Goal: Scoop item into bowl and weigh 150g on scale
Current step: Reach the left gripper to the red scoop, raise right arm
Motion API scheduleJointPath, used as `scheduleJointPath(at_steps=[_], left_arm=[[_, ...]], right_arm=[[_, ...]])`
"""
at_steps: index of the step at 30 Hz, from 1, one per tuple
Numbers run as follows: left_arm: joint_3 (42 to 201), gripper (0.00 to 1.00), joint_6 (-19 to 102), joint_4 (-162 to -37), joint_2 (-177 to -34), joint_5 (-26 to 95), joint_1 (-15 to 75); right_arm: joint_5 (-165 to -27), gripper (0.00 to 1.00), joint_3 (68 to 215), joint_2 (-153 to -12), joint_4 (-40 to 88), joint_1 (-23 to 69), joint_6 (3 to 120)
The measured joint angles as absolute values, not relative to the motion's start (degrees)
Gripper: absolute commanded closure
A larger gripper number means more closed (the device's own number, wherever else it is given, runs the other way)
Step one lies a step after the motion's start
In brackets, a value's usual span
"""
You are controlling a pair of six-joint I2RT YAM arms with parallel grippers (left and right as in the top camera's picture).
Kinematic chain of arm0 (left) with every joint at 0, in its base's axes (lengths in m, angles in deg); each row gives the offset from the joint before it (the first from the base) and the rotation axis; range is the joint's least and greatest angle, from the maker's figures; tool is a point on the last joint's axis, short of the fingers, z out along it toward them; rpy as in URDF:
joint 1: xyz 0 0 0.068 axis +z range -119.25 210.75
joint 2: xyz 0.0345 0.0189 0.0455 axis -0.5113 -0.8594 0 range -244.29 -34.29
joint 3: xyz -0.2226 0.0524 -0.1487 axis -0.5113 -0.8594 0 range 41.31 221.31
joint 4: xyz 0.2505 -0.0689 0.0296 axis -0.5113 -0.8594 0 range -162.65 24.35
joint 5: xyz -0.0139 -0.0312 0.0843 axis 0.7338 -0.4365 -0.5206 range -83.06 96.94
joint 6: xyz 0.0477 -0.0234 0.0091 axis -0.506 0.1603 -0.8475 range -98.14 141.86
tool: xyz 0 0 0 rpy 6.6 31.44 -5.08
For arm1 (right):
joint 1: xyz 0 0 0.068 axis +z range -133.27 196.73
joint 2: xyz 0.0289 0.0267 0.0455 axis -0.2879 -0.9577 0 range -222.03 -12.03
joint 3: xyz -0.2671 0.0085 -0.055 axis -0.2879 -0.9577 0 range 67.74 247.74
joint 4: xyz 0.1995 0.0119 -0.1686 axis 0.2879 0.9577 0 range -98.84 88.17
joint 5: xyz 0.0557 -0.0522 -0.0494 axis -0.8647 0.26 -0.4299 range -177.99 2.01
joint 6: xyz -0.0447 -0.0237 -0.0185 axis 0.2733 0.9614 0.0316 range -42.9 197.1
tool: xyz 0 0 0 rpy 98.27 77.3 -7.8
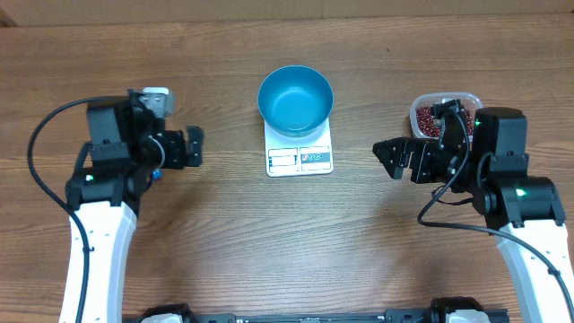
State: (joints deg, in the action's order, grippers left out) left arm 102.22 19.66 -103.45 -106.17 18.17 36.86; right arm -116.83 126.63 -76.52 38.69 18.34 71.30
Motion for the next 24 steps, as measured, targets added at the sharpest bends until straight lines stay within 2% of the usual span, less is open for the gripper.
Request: scheduleJointPath(at_steps=[6,9,20,24], left_arm=[[102.2,0.03,20.7,-100.1,-111.0,14.3,44.8],[102.2,0.10,20.2,-97.3,-115.7,13.5,49.3],[102.2,0.12,18.1,-89.4,-129.1,14.3,55.8],[102.2,0.17,15.9,-86.7,-132.5,16.3,56.5]], right_arm=[[-117.8,0.00,126.6,-77.3,38.2,18.3,71.3],[-117.9,0.00,126.6,-77.3,38.3,18.3,71.3],[-117.9,0.00,126.6,-77.3,38.1,18.3,71.3],[-117.9,0.00,126.6,-77.3,37.9,18.3,71.3]])
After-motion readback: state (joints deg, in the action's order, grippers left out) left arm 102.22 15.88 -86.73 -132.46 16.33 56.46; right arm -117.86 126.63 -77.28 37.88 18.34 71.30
